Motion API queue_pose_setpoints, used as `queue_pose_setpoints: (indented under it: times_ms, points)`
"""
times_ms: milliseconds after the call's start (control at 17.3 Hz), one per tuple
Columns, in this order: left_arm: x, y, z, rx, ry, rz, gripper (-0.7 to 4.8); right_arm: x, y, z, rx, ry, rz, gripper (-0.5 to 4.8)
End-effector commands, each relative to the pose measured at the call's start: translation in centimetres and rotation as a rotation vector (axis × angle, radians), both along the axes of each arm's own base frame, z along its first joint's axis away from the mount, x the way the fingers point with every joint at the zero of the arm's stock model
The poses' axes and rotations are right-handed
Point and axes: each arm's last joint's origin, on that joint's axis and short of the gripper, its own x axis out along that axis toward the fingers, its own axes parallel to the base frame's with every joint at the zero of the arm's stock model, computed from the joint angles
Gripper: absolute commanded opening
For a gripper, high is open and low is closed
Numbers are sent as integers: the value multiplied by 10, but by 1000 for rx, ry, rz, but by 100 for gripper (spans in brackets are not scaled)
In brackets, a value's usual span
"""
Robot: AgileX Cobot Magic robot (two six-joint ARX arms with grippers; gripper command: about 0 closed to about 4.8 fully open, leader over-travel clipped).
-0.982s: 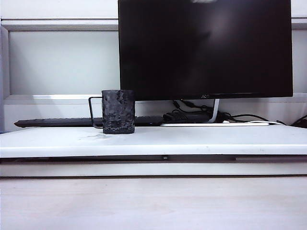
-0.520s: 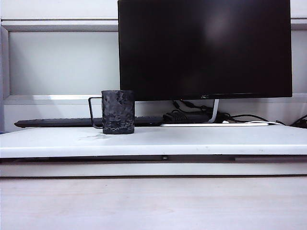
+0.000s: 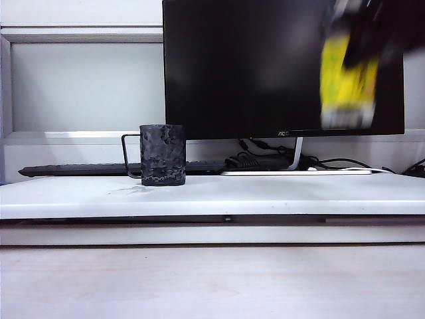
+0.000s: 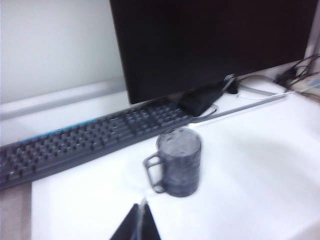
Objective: Carefully pick up the bottle and pour some water from the bottle into the cup.
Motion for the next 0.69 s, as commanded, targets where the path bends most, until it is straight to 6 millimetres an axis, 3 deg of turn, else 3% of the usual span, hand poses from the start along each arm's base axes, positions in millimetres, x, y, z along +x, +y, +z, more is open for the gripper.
queue_pose_setpoints:
  times_ms: [58, 231, 404, 693]
  points:
    - [10, -2, -16, -31, -95, 40, -6, 38, 13, -20, 34, -63, 2, 52]
    - [19, -3, -34, -24, -79, 76, -6, 67, 15, -40, 71, -124, 4, 52]
    - [21, -4, -37, -17, -58, 83, -6, 85, 6, -55, 67, -115, -31, 52]
    - [21, -4, -38, -16, -55, 83, -6, 94, -14, -63, 59, -87, -78, 52]
